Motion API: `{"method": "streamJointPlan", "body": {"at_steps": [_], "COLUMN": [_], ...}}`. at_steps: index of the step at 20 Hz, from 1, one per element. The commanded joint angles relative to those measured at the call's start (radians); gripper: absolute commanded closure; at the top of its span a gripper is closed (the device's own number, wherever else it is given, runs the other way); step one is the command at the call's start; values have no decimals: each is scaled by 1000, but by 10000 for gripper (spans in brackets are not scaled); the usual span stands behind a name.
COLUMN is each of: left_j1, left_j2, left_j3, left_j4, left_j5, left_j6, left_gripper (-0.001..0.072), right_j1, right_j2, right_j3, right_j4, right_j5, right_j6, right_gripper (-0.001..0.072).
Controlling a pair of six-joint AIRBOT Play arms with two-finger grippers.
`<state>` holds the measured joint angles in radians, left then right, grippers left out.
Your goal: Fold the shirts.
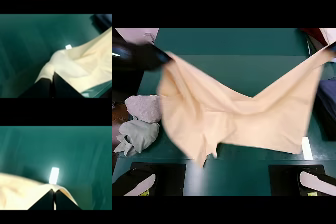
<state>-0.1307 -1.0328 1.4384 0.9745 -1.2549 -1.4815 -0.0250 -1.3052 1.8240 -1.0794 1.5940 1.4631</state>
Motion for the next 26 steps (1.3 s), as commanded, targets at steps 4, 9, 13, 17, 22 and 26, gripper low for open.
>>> {"method": "streamJointPlan", "body": {"at_steps": [4, 9, 13, 17, 22, 26], "left_j1": [1, 1, 1, 98, 340, 380], "left_j2": [-360, -425, -424, -412, -307, -247], "left_j3": [-238, -182, -61, 112, -23, -379], "left_j4": [20, 27, 166, 287, 205, 112], "left_j5": [294, 494, 426, 124, -53, -40], "left_j6": [128, 127, 93, 94, 91, 147], "left_gripper": [676, 674, 127, 129, 225, 224], "right_j1": [127, 98, 61, -6, -66, -72], "right_j2": [-380, -486, -506, -465, -285, -138], "right_j3": [-69, 74, 177, 177, -129, -368], "right_j4": [-75, -72, -61, 35, 92, 93], "right_j5": [-175, -296, -303, -121, -50, -149], "right_j6": [13, 13, 14, -36, -127, -164], "right_gripper": [701, 698, 318, 326, 333, 333]}}
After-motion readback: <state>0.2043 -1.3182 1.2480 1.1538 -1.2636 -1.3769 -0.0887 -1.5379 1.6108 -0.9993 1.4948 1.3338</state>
